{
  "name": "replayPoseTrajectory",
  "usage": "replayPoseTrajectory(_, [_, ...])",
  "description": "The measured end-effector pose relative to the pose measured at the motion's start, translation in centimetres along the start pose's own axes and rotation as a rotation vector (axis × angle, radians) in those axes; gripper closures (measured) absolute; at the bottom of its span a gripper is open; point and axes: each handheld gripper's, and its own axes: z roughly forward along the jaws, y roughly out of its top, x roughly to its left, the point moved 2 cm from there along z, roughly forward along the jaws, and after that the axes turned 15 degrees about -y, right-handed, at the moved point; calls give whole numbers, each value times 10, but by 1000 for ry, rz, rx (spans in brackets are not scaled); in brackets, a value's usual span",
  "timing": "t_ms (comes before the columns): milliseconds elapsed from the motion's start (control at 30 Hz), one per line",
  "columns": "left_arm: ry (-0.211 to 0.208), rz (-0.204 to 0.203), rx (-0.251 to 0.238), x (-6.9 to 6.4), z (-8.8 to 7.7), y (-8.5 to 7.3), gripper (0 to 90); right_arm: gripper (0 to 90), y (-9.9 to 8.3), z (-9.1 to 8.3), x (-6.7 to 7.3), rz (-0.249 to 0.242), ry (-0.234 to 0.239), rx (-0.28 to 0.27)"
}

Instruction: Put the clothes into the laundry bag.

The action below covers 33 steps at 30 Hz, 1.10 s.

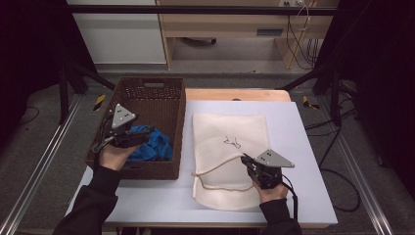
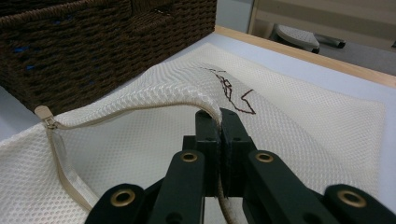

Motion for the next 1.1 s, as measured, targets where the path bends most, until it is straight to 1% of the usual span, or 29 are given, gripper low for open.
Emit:
replayPoseTrajectory(133, [12, -28, 24, 18, 12, -7, 308, 879, 0, 0, 0, 1, 0, 3])
replayPoseTrajectory(267, [31, -46, 75, 35, 26, -15, 302, 880, -1, 1, 0, 0, 1, 7])
replayPoseTrajectory(300, [33, -56, 89, 39, 30, -18, 301, 879, -1, 1, 0, -1, 0, 7])
replayPoseTrajectory(433, [43, -96, 136, 51, 38, -24, 292, 879, -2, 1, 0, -3, 2, 13])
replayPoseTrajectory(500, [43, -107, 148, 53, 40, -26, 290, 879, -2, 2, 0, -3, 1, 15])
replayPoseTrajectory(533, [44, -105, 159, 53, 41, -28, 288, 879, -2, 2, 0, -5, 2, 14])
replayPoseTrajectory(567, [42, -103, 173, 52, 43, -30, 283, 879, -2, 2, 0, -5, 1, 14])
replayPoseTrajectory(633, [47, -96, 217, 52, 46, -33, 274, 879, -2, 2, 0, -5, 1, 15])
replayPoseTrajectory(700, [45, -90, 240, 51, 48, -34, 259, 879, -2, 2, 0, -8, 0, 16])
replayPoseTrajectory(767, [41, -101, 260, 52, 50, -36, 245, 879, -2, 1, 0, -7, 0, 16])
replayPoseTrajectory(833, [34, -109, 290, 52, 53, -38, 236, 880, -2, 2, 0, -7, 1, 17])
replayPoseTrajectory(933, [6, -126, 336, 53, 58, -42, 223, 880, -2, 2, 0, -9, 1, 20])
replayPoseTrajectory(1033, [-8, -152, 387, 54, 63, -46, 206, 880, -3, 2, 0, -9, 3, 25])
replayPoseTrajectory(1100, [-12, -158, 419, 54, 66, -49, 197, 879, -4, 3, 0, -8, 3, 27])
